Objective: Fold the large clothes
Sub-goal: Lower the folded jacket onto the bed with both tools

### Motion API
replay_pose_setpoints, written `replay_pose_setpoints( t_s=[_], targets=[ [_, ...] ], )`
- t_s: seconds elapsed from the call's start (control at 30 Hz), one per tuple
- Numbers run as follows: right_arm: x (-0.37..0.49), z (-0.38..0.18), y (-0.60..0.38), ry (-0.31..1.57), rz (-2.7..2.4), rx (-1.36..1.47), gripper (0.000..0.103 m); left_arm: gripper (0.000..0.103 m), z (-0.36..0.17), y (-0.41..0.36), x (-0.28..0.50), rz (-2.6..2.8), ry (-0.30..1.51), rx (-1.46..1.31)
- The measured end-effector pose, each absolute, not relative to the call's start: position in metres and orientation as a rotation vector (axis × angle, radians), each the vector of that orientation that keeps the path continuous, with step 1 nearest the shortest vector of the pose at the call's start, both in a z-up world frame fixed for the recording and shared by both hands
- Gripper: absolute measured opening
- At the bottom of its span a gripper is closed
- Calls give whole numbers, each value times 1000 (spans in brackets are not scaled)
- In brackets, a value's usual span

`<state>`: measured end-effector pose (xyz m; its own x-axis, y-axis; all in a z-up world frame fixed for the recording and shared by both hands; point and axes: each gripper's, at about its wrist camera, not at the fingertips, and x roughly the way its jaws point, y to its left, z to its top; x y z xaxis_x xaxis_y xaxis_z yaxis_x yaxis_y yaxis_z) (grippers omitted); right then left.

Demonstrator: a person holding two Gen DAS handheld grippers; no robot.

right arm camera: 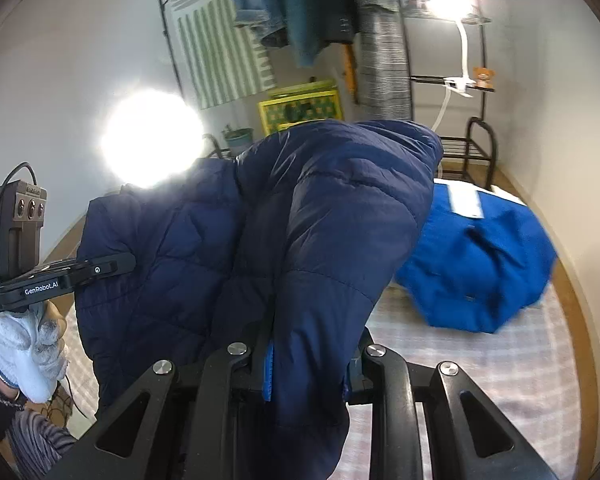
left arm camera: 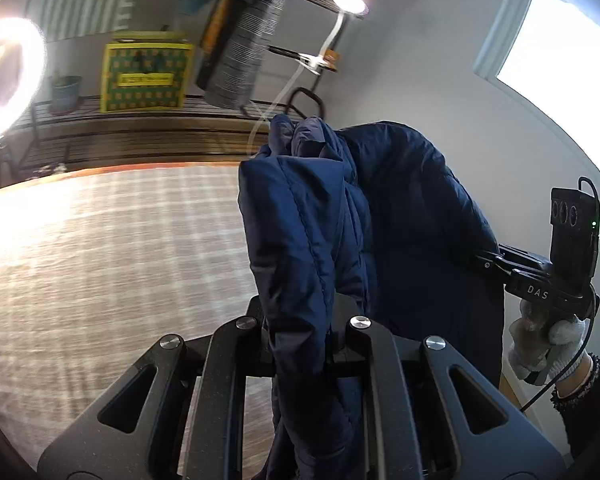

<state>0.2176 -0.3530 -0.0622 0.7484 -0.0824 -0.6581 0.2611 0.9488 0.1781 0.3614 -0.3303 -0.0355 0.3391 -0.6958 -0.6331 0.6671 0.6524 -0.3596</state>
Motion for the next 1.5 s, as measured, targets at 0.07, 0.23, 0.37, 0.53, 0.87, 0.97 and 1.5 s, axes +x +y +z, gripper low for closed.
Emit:
replay_pose_setpoints(
  t_s=[0.07,0.23,0.37,0.53,0.87,0.97,1.5],
  targets=[
    [208,-63,-367,704,-213,269,23,12,-39,-348,361,-909,852,-28],
    [189,-66,-408,705,-280,272,22,12,-46,-406,369,-968,860,-2],
    [181,-62,-443,692,-329,266,22,12,-45,-450,386,-1007,854,-5],
    [188,-43,-488,658,-387,223,22,12,-37,-504,415,-1040,818,-8],
    [248,-5,-579,578,-475,137,22,12,-30,-577,482,-1033,732,-43],
    [276,-15,-598,569,-479,130,22,12,-42,-586,511,-1007,743,-65],
    [385,-154,-667,879,-880,-141,51,29,-152,-606,591,-761,840,34]
  ],
)
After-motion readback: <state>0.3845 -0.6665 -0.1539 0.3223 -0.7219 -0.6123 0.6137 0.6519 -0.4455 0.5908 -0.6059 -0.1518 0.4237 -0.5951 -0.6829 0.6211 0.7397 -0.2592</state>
